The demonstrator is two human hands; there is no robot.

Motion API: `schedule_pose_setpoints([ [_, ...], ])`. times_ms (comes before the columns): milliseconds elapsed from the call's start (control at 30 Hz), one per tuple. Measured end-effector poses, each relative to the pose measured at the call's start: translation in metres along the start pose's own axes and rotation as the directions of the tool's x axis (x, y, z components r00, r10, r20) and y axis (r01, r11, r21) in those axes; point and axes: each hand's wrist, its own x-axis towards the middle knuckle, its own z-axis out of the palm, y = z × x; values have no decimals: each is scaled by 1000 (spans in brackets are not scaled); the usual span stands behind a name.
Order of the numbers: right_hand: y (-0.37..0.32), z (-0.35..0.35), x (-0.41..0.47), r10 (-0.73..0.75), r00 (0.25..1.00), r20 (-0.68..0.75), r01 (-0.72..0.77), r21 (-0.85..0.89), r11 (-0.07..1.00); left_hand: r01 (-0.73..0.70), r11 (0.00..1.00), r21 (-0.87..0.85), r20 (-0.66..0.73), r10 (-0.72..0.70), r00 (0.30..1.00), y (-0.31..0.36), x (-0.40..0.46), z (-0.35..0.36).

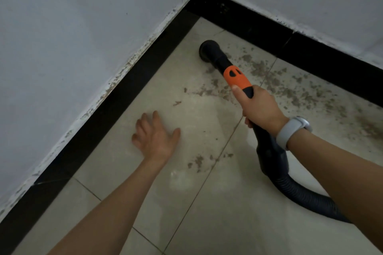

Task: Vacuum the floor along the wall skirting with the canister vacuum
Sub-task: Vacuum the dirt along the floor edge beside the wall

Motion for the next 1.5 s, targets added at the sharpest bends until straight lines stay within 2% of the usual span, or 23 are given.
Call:
schedule_pose_setpoints([
  [100,-5,-4,12,24,999,-26,-23,65,998,67,996,55,108,-73,991,-21,-3,4],
  [333,-33,-4,39,65,998,-27,-58,190,980,46,994,99,172,-63,983,-23,-1,2],
  [500,-63,0,66,23,1000,-19,-20,146,989,20,990,137,184,-45,982,-22,0,2],
  [700,-70,9,71,60,998,7,-59,254,965,9,986,166,185,-40,982,-22,2,3],
  [867,-67,14,43,51,995,89,-76,312,947,15,988,153,184,-44,982,-24,3,4],
  [1100,-43,46,-39,-55,954,293,11,149,989,12,996,90,235,-33,972,-28,10,-10],
  [1167,-38,49,-58,-57,936,347,34,73,997,-20,999,29,199,14,980,-40,10,-17],
  [1267,-32,50,-84,-73,907,414,93,-29,995,-76,995,-65,74,81,994,-66,-5,-21],
  [1367,-25,55,-110,-108,869,484,199,-141,970,-48,998,30,-25,49,999,-89,-32,-15],
  [1500,-17,55,-126,-104,835,541,257,-215,942,41,993,115,35,-45,998,-104,-49,-10],
])
